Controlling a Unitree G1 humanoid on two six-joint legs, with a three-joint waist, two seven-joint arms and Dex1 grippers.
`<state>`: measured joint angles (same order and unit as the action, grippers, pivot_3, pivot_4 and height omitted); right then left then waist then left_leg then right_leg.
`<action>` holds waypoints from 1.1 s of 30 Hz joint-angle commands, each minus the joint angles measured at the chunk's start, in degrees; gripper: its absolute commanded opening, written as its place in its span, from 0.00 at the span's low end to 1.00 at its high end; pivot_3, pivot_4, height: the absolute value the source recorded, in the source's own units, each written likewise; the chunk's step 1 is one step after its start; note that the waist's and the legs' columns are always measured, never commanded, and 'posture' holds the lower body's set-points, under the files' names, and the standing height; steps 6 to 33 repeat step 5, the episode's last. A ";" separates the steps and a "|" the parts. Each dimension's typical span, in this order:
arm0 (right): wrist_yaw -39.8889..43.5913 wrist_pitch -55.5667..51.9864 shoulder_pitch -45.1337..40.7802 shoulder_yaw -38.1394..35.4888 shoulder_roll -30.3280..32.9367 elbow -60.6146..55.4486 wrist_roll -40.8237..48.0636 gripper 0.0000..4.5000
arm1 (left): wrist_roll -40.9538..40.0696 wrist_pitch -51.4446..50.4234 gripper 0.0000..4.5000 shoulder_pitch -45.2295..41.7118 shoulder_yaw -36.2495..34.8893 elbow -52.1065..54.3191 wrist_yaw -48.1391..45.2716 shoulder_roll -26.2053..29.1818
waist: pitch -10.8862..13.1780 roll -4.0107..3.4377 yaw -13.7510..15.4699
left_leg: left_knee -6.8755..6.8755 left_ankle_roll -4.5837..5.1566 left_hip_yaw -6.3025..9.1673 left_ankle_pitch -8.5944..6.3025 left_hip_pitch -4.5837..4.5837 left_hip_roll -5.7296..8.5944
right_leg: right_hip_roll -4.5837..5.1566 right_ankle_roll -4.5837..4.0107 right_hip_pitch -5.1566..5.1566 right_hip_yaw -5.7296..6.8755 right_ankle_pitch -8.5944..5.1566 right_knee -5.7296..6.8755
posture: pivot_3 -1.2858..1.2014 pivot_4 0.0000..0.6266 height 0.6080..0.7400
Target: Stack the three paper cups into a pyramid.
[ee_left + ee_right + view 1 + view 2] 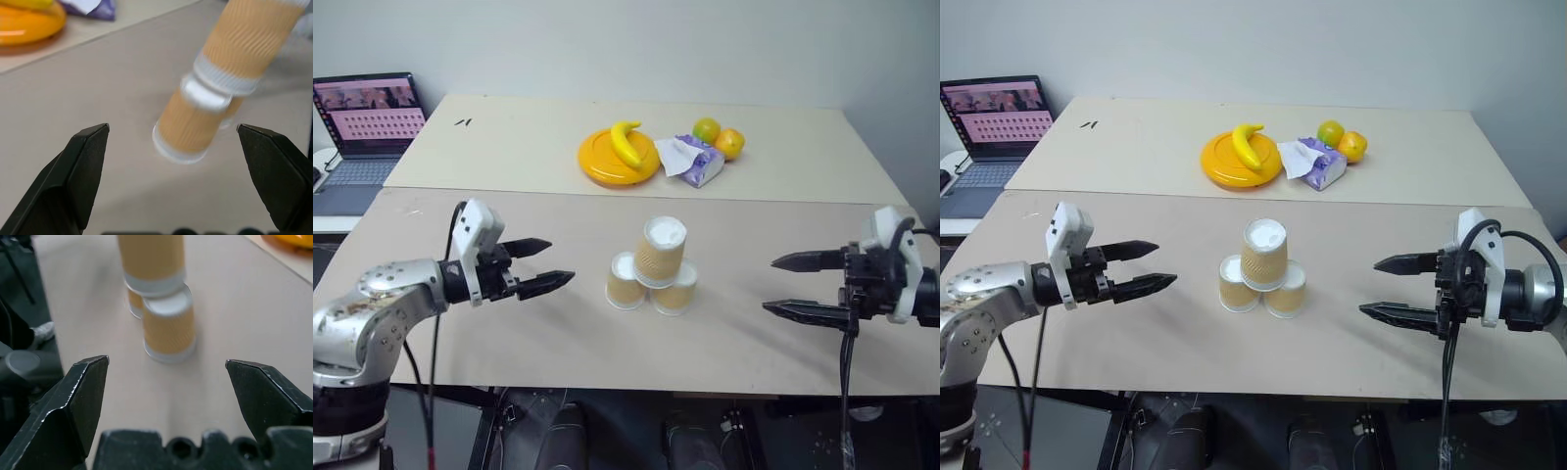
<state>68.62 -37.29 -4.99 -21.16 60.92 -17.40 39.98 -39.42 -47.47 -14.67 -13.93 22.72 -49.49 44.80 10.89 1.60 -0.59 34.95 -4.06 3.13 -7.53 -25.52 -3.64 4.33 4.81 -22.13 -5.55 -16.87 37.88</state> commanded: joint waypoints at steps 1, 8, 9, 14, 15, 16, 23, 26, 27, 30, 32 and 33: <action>-0.45 4.88 0.71 -2.62 -1.66 1.29 -1.91 1.00 | 3.65 6.53 1.00 0.70 0.72 2.59 2.15 -1.29 | -0.01 0.00 -0.03 | 0.01 -0.01 -0.02 0.01 0.00 0.00 | 0.01 0.00 0.01 -0.01 0.00 0.00 | 0.52 0.24 0.94; -2.03 7.15 -0.28 -1.19 -4.02 2.81 -3.48 1.00 | 6.37 9.41 1.00 -0.89 3.53 1.72 5.76 -4.57 | -0.03 0.00 -0.22 | -0.03 0.00 -0.06 0.01 0.02 -0.02 | -0.01 0.01 0.03 -0.05 0.01 -0.03 | 0.52 0.24 0.94; -2.03 7.15 -0.28 -1.19 -4.02 2.81 -3.48 1.00 | 6.37 9.41 1.00 -0.89 3.53 1.72 5.76 -4.57 | -0.03 0.00 -0.22 | -0.03 0.00 -0.06 0.01 0.02 -0.02 | -0.01 0.01 0.03 -0.05 0.01 -0.03 | 0.52 0.24 0.94; -2.03 7.15 -0.28 -1.19 -4.02 2.81 -3.48 1.00 | 6.37 9.41 1.00 -0.89 3.53 1.72 5.76 -4.57 | -0.03 0.00 -0.22 | -0.03 0.00 -0.06 0.01 0.02 -0.02 | -0.01 0.01 0.03 -0.05 0.01 -0.03 | 0.52 0.24 0.94; -2.03 7.15 -0.28 -1.19 -4.02 2.81 -3.48 1.00 | 6.37 9.41 1.00 -0.89 3.53 1.72 5.76 -4.57 | -0.03 0.00 -0.22 | -0.03 0.00 -0.06 0.01 0.02 -0.02 | -0.01 0.01 0.03 -0.05 0.01 -0.03 | 0.52 0.24 0.94; -2.03 7.15 -0.28 -1.19 -4.02 2.81 -3.48 1.00 | 6.37 9.41 1.00 -0.89 3.53 1.72 5.76 -4.57 | -0.03 0.00 -0.22 | -0.03 0.00 -0.06 0.01 0.02 -0.02 | -0.01 0.01 0.03 -0.05 0.01 -0.03 | 0.52 0.24 0.94; -2.03 7.15 -0.28 -1.19 -4.02 2.81 -3.48 1.00 | 6.37 9.41 1.00 -0.89 3.53 1.72 5.76 -4.57 | -0.03 0.00 -0.22 | -0.03 0.00 -0.06 0.01 0.02 -0.02 | -0.01 0.01 0.03 -0.05 0.01 -0.03 | 0.52 0.24 0.94; -2.03 7.15 -0.28 -1.19 -4.02 2.81 -3.48 1.00 | 6.37 9.41 1.00 -0.89 3.53 1.72 5.76 -4.57 | -0.03 0.00 -0.22 | -0.03 0.00 -0.06 0.01 0.02 -0.02 | -0.01 0.01 0.03 -0.05 0.01 -0.03 | 0.52 0.24 0.94; -2.03 7.15 -0.28 -1.19 -4.02 2.81 -3.48 1.00 | 6.37 9.41 1.00 -0.89 3.53 1.72 5.76 -4.57 | -0.03 0.00 -0.22 | -0.03 0.00 -0.06 0.01 0.02 -0.02 | -0.01 0.01 0.03 -0.05 0.01 -0.03 | 0.52 0.24 0.94; -2.03 7.15 -0.28 -1.19 -4.02 2.81 -3.48 1.00 | 6.37 9.41 1.00 -0.89 3.53 1.72 5.76 -4.57 | -0.03 0.00 -0.22 | -0.03 0.00 -0.06 0.01 0.02 -0.02 | -0.01 0.01 0.03 -0.05 0.01 -0.03 | 0.52 0.24 0.94; -2.03 7.15 -0.28 -1.19 -4.02 2.81 -3.48 1.00 | 6.37 9.41 1.00 -0.89 3.53 1.72 5.76 -4.57 | -0.03 0.00 -0.22 | -0.03 0.00 -0.06 0.01 0.02 -0.02 | -0.01 0.01 0.03 -0.05 0.01 -0.03 | 0.52 0.24 0.94; -2.03 7.15 -0.28 -1.19 -4.02 2.81 -3.48 1.00 | 6.37 9.41 1.00 -0.89 3.53 1.72 5.76 -4.57 | -0.03 0.00 -0.22 | -0.03 0.00 -0.06 0.01 0.02 -0.02 | -0.01 0.01 0.03 -0.05 0.01 -0.03 | 0.52 0.24 0.94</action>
